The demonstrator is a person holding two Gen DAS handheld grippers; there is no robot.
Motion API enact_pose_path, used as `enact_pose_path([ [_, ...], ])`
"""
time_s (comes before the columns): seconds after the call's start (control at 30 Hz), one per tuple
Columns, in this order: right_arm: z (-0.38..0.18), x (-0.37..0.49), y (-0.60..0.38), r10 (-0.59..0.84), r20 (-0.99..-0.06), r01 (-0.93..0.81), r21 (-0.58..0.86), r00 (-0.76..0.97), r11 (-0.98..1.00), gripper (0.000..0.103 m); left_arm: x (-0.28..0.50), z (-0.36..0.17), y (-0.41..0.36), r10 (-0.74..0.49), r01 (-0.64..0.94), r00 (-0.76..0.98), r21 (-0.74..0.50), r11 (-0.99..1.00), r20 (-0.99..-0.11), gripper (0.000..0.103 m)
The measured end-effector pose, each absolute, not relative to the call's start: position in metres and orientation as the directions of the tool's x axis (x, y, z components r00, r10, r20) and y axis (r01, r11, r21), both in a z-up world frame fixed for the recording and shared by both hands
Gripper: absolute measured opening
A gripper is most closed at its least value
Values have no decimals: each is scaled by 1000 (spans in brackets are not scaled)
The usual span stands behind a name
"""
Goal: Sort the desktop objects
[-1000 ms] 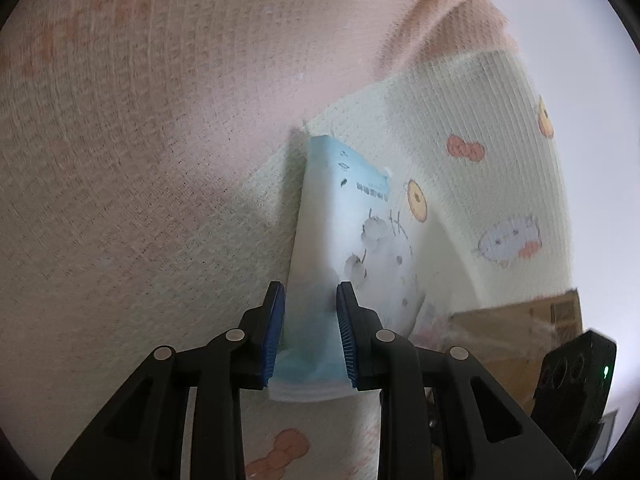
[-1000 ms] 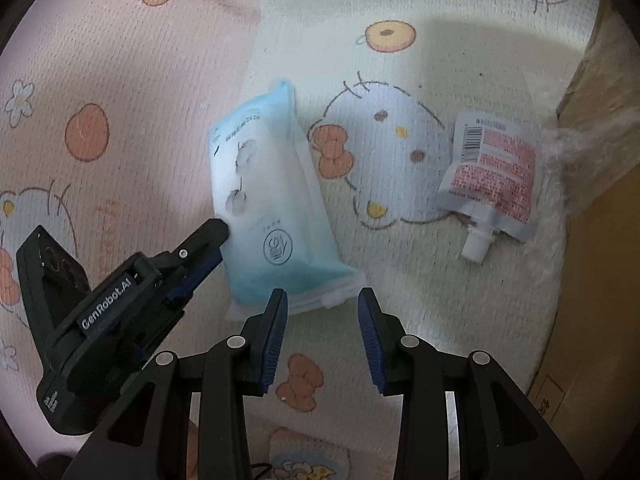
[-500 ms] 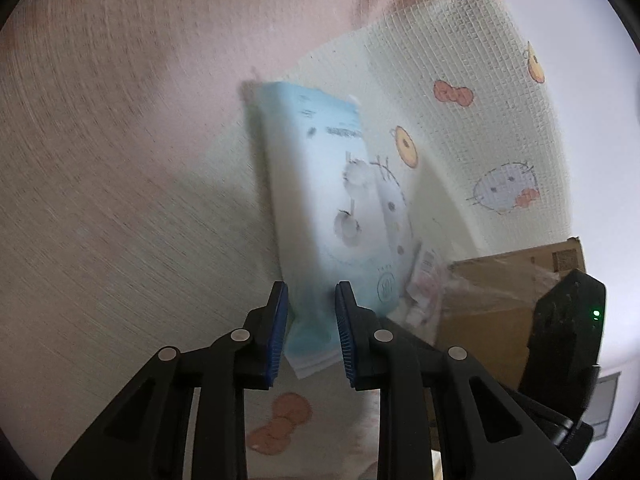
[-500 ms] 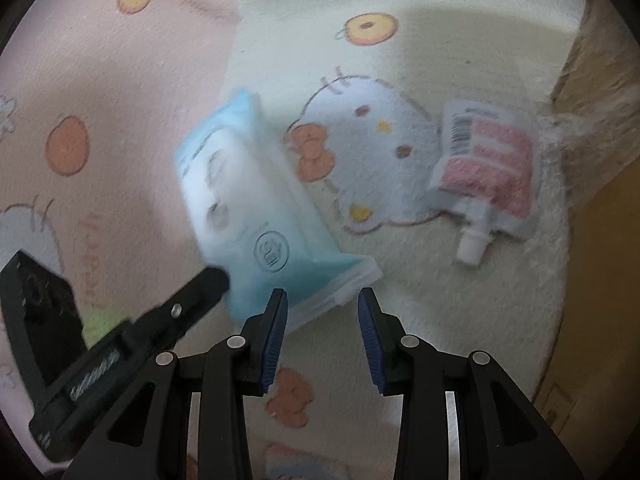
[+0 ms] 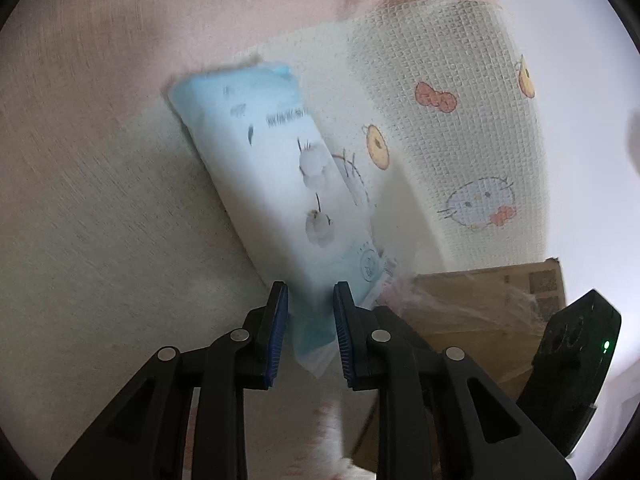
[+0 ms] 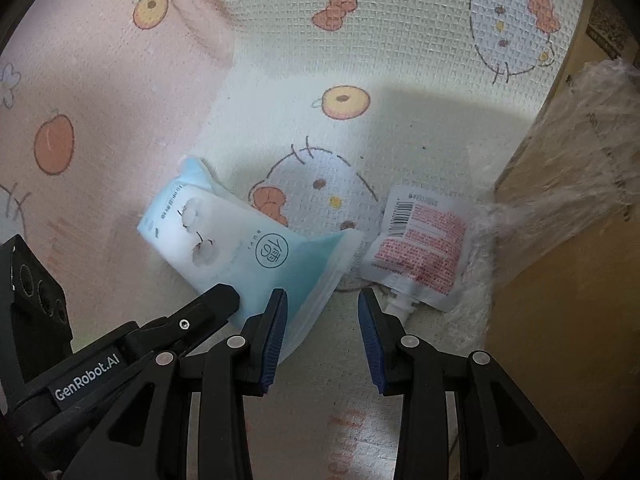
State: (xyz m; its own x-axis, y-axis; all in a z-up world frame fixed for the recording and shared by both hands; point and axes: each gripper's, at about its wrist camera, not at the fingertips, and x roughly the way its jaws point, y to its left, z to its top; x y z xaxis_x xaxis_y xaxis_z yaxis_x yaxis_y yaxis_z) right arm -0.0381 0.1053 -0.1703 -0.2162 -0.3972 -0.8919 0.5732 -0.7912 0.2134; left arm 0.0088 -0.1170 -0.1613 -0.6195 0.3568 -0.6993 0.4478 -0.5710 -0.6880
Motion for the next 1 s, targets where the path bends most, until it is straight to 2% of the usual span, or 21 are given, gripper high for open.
enact_pose_path([
  [0.1,-173,-34,105,-422,-885,557,254,-196,-791,33,16,-144,-124,278,435,-633,-629,-645,-723,30],
  [0.17,-171,-32,102,-440,-879,546,280,-186,-790,33,22,-132,-132,223,423,-648,-587,-690,-728,46],
  [0.27,-171,-28,97,-473,-860,548,306,-191,-779,33,23,-117,-148,127,417,-668,-510,-753,-734,54],
  [0.37,-172,-23,96,-511,-844,544,357,-160,-760,34,7,-110,-162,72,406,-644,-420,-812,-761,56],
  [0.43,-175,-23,97,-531,-836,515,395,-142,-761,41,-6,-111,-169,79,385,-625,-395,-834,-776,56],
  [0.5,-176,-22,98,-554,-822,505,426,-131,-751,52,-16,-110,-176,87,365,-623,-387,-847,-777,56],
  [0.7,-186,-27,95,-579,-808,465,472,-112,-749,59,-44,-116,-175,74,286,-584,-290,-913,-808,56],
  [0.8,-199,-33,95,-559,-824,426,476,-89,-769,60,-54,-121,-178,117,254,-590,-321,-912,-799,56],
  [0.9,-207,-36,95,-580,-813,382,520,-54,-764,67,-63,-136,-184,144,293,-534,-342,-893,-833,57],
  [1.0,-207,-37,92,-578,-814,381,517,-59,-766,68,-63,-144,-186,201,285,-515,-388,-876,-833,57],
])
